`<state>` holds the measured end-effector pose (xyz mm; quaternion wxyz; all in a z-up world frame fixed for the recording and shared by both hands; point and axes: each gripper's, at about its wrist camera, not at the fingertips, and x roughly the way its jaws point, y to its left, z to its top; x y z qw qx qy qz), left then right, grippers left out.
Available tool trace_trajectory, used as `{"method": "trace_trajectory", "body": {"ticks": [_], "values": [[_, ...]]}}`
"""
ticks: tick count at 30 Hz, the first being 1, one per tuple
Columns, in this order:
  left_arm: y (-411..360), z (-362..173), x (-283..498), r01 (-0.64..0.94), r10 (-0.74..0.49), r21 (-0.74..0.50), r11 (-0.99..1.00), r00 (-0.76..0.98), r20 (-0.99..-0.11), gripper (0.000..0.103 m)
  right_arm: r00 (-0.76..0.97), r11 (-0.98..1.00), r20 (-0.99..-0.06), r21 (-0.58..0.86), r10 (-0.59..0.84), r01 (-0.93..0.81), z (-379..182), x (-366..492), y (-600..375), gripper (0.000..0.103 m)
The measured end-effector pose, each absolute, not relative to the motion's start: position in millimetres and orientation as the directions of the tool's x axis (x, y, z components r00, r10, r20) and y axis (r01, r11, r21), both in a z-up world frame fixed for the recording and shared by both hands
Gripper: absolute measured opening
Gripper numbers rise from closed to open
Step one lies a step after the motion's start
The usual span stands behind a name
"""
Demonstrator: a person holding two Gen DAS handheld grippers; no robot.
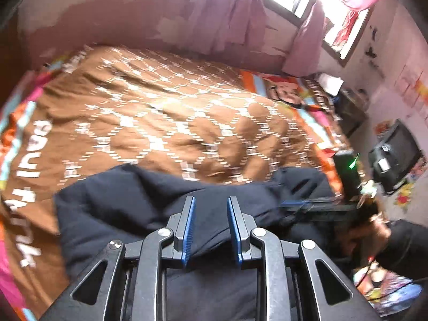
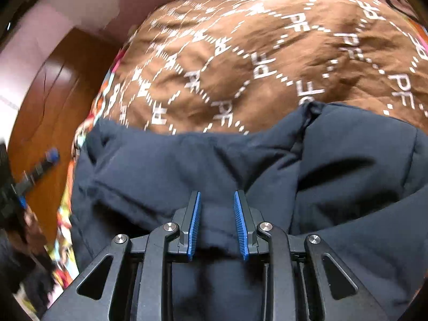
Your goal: Fold large clothes
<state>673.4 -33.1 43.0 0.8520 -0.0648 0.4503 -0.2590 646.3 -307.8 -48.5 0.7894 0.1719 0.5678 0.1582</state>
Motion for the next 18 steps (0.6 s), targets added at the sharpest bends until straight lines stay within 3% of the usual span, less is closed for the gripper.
{"method": "trace_trajectory", "body": {"ticks": [3,6,14,18], "values": [[-72.5,20.3,691.1,0.446,-0.470,-0.295,0.845,0.355,-0.808,0.022,0.255,0.908,-0.872,0.412,0.417,-0.077,-52.9,650.2,-302.1,0.023],[-107.0,-29.9,702.0,0.488,-0.297,-0.161,0.858,0.215,-0.930,0.017,0.199,0.916,-0.895,0.398,0.400,-0.051,-64.3,656.0,-300.1,0.023],[-99.4,-82.4,718.3,0.443,-0.294,-0.200,0.874,0.153,-0.944,0.009,0.080,0.943,-0.947,0.296,0.310,-0.153,-99.1,669.0,-271.6,0.020],[-97.1,-92.3,722.5,0.375,-0.303,-0.216,0.901,0.190,-0.934,0.007,0.096,0.957,-0.957,0.262,0.274,-0.126,-112.5,681.4,-258.9,0.020]]}}
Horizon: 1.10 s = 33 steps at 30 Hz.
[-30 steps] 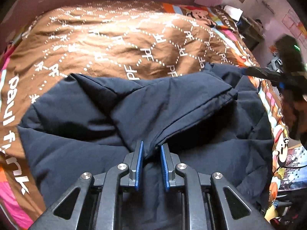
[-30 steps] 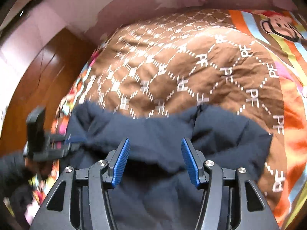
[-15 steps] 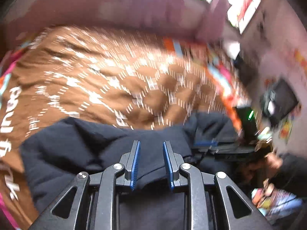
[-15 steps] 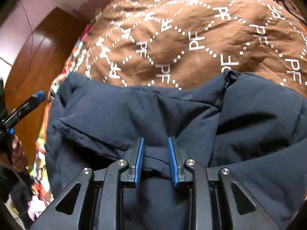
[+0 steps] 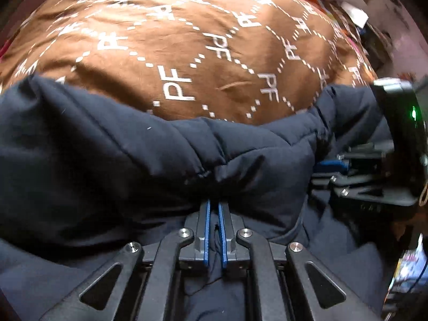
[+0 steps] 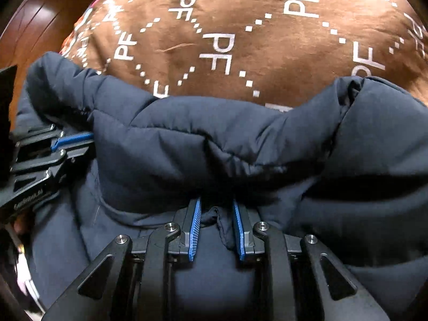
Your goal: Fold large clothes
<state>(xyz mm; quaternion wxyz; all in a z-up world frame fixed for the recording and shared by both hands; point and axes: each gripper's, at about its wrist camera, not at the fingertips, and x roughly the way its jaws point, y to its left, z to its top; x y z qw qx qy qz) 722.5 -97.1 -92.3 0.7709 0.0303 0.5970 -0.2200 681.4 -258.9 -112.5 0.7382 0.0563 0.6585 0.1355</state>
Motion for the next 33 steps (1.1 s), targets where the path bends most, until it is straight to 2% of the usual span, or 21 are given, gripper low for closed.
{"method": "trace_trajectory", "body": {"ticks": [6,11,16,24,30,31,33], "values": [[-94.8,-82.1,696.8,0.357,-0.273,-0.167,0.919,0.272,-0.923,0.007,0.232,0.970,-0.944,0.212,0.234,-0.118,-98.4,652.0,-253.3,0.020],[-84.9,-89.1,686.8,0.321,-0.321,-0.210,0.923,0.345,-0.882,0.007,0.342,0.979,-0.918,0.172,0.201,-0.111,-103.2,638.0,-247.2,0.020],[-80.2,-80.7,670.8,0.318,-0.328,-0.199,0.927,0.430,-0.841,0.007,0.436,0.976,-0.873,0.192,0.219,-0.106,-97.5,617.8,-252.9,0.021],[-53.1,-42.2,631.1,0.227,-0.417,-0.350,0.909,0.532,-0.737,0.008,0.571,0.961,-0.778,0.262,0.262,-0.084,-54.4,556.0,-284.1,0.022],[-60.3,-15.5,598.4,0.235,-0.387,-0.309,0.922,0.608,-0.693,0.009,0.680,0.975,-0.704,0.209,0.205,-0.078,-11.2,503.7,-307.0,0.057],[-59.2,-11.1,590.7,0.233,-0.381,-0.303,0.924,0.616,-0.690,0.011,0.687,0.976,-0.698,0.202,0.203,-0.084,-7.2,498.9,-314.8,0.060],[-59.8,-3.3,579.2,0.237,-0.372,-0.288,0.928,0.637,-0.675,0.021,0.703,0.975,-0.678,0.197,0.213,-0.105,1.0,495.5,-316.0,0.070]]}}
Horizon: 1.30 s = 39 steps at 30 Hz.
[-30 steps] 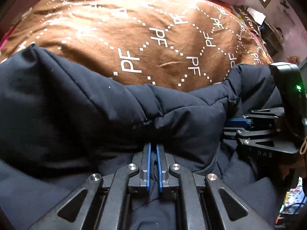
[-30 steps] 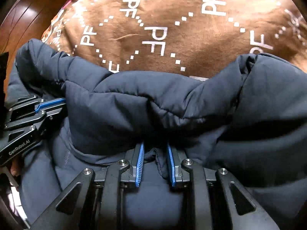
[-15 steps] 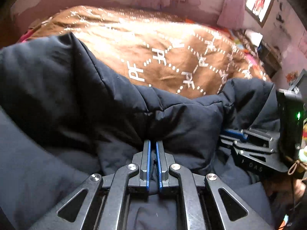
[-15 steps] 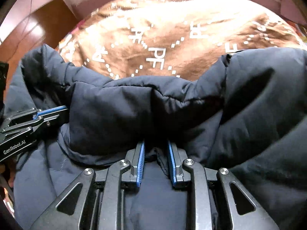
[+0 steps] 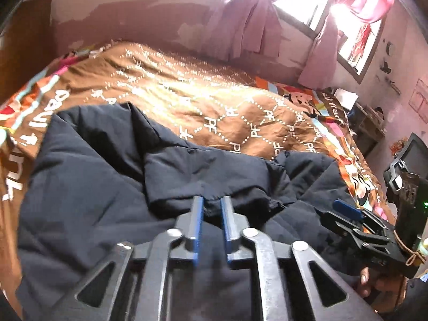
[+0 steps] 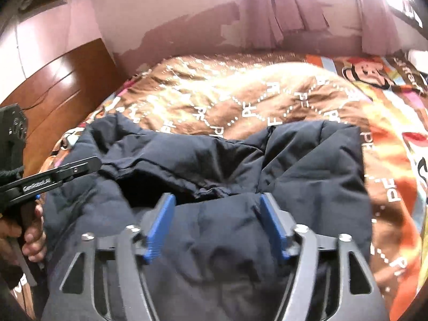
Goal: Fold large clothes
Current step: 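Release the folded jacket and lift both tools away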
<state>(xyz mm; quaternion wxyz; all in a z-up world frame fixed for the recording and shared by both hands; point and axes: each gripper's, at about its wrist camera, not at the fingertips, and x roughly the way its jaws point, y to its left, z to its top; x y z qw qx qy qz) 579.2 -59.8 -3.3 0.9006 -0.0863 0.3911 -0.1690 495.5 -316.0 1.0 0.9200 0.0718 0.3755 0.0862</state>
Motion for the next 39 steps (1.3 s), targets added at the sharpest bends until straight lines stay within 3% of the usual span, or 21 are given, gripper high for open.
{"method": "trace_trajectory", "body": {"ticks": [1,2,4,9,11,13,23,29,39], "values": [[-59.0,2.2,571.2,0.240,-0.367,-0.278,0.930,0.656,-0.659,0.034,0.719,0.975,-0.662,0.195,0.212,-0.108,4.9,487.8,-317.7,0.071],[-56.9,7.3,562.1,0.238,-0.361,-0.274,0.932,0.677,-0.641,0.057,0.736,0.975,-0.644,0.193,0.208,-0.106,9.9,482.0,-318.0,0.076],[-49.8,19.1,540.9,0.219,-0.346,-0.277,0.935,0.728,-0.592,0.083,0.764,0.977,-0.616,0.190,0.193,-0.093,17.5,474.2,-316.4,0.084],[-41.9,48.1,498.8,0.209,-0.343,-0.293,0.933,0.761,-0.551,0.085,0.820,0.976,-0.548,0.211,0.165,-0.055,40.5,438.8,-319.6,0.099],[-43.6,61.3,478.0,0.214,-0.330,-0.267,0.940,0.772,-0.544,0.095,0.835,0.975,-0.525,0.218,0.163,-0.053,53.8,418.2,-322.7,0.102],[-46.9,77.8,450.4,0.225,-0.312,-0.225,0.948,0.795,-0.520,0.101,0.850,0.973,-0.499,0.221,0.168,-0.062,68.5,395.5,-324.1,0.102],[-43.8,156.7,311.9,0.255,-0.300,-0.164,0.953,0.867,-0.397,0.103,0.893,0.976,-0.415,0.192,0.172,-0.099,135.5,263.7,-317.5,0.102],[-45.6,166.0,242.9,0.220,-0.243,-0.104,0.970,0.895,-0.375,0.103,0.913,0.985,-0.375,0.127,0.159,-0.120,165.2,184.1,-311.1,0.102],[-44.9,144.8,147.8,0.252,-0.257,-0.064,0.966,0.886,-0.386,0.103,0.935,0.988,-0.326,0.106,0.138,-0.109,171.2,84.7,-305.9,0.102]]}}
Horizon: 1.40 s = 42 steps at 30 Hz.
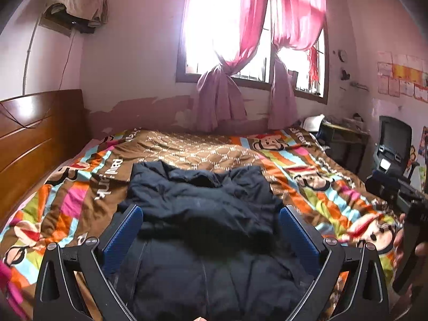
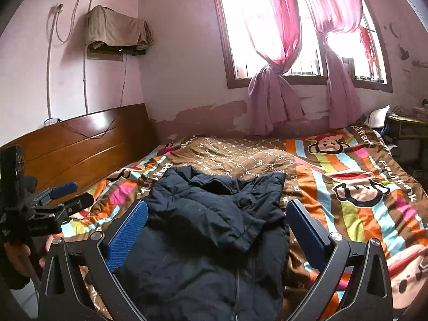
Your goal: Fold large clothes
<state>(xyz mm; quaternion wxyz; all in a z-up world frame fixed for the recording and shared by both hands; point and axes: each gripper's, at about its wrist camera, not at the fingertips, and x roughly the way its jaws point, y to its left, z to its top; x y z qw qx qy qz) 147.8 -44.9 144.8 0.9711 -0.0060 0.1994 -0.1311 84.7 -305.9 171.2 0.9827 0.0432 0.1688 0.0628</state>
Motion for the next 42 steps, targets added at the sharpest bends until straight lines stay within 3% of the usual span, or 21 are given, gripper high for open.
{"method": "trace_trajectory", "body": {"ticks": [8,14,23,33,42], "values": [[-25.8,111.4,104.3,0.265,-0.214,0.059,0.962,0.873,-0.438,0.103,0.909,0.990,-0.395,0.017,0.133,-0.138,145.4,38.7,-292.0,0.102],[0.1,81.0,91.6,0.290,-0.250,0.000,0.957,0.827,-0.504,0.103,0.876,0.989,-0.467,-0.018,0.120,-0.145,113.1,18.4,-289.1,0.102],[21.4,31.8,82.1,0.299,-0.217,0.037,0.954,0.768,-0.603,0.103,0.784,0.983,-0.613,-0.057,0.102,-0.173,50.2,9.3,-277.3,0.102],[49.9,0.5,85.6,0.266,-0.200,0.003,0.964,0.736,-0.647,0.103,0.684,0.969,-0.730,-0.159,0.012,-0.188,4.1,28.2,-258.2,0.101],[26.9,-34.6,80.5,0.354,-0.127,0.200,0.914,0.717,-0.686,0.103,0.606,0.958,-0.794,-0.205,-0.043,-0.202,-30.6,46.9,-254.7,0.101]]}}
